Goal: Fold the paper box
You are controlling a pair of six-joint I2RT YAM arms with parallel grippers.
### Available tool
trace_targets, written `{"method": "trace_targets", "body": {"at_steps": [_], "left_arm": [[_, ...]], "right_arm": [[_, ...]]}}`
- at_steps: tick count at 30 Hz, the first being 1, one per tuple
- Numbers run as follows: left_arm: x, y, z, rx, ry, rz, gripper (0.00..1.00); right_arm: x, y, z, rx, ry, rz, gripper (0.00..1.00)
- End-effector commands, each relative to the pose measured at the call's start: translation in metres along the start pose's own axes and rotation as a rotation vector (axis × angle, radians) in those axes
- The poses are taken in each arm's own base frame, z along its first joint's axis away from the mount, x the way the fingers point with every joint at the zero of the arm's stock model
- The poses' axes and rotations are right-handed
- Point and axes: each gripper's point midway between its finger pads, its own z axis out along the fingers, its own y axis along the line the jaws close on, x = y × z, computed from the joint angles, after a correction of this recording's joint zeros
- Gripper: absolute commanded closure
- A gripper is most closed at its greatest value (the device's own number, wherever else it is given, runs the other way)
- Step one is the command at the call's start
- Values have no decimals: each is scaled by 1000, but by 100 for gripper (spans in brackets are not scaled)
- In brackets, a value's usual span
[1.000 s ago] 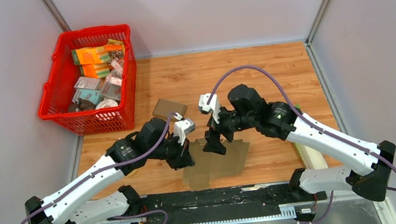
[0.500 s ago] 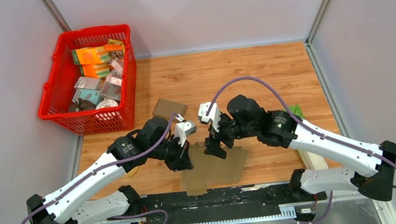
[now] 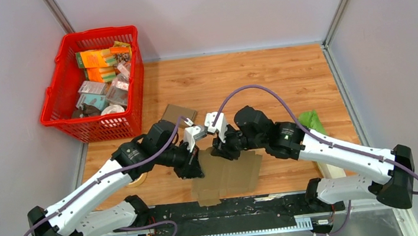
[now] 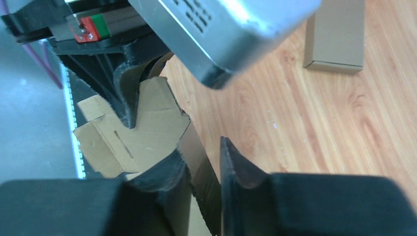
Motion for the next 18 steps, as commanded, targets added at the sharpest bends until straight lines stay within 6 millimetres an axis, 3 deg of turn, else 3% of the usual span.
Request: {"method": "trace_targets", "body": {"at_steps": [1,3,4,7,8,9,10,11,12,13,15,18], "left_arm": [[-5,-15,-10,64,-33,85,96],[-7,-10,-13,25,-53,98,93],[-10,-8,-16,8,-67,100,90],[-20,10,-30,-142,-149,84,59],[-29,8,-43,-174,-249,62,37],[-37,23,-56,-284,-340,29,35],[-32,33,-58,-322,-387,-5,32],[-44,24,-77,-301,-540,-24,30],[-47,29,-85,-327,-616,-46,30],[-40,33,-88,-325,-677,-65,30],[-45,33,-95,-314,-766,-99,29],[-46,33,-89,-274,-805,-126,28]], "right_arm": [[-19,4,-9,-44,-82,28,86],[-18,13,-13,-87,-83,51,99],[-18,16,-13,-97,-83,76,100],[-16,14,-19,-66,-88,172,100],[-11,7,-22,-35,-87,220,100],[-10,-6,-24,32,-102,266,100],[-14,-15,-35,87,-144,309,100],[-14,-24,-40,134,-168,423,100],[-11,-27,-42,138,-188,460,100],[-16,-30,-51,158,-224,500,100],[-15,-35,-58,184,-243,565,100],[-23,-35,-72,178,-292,625,100]]}}
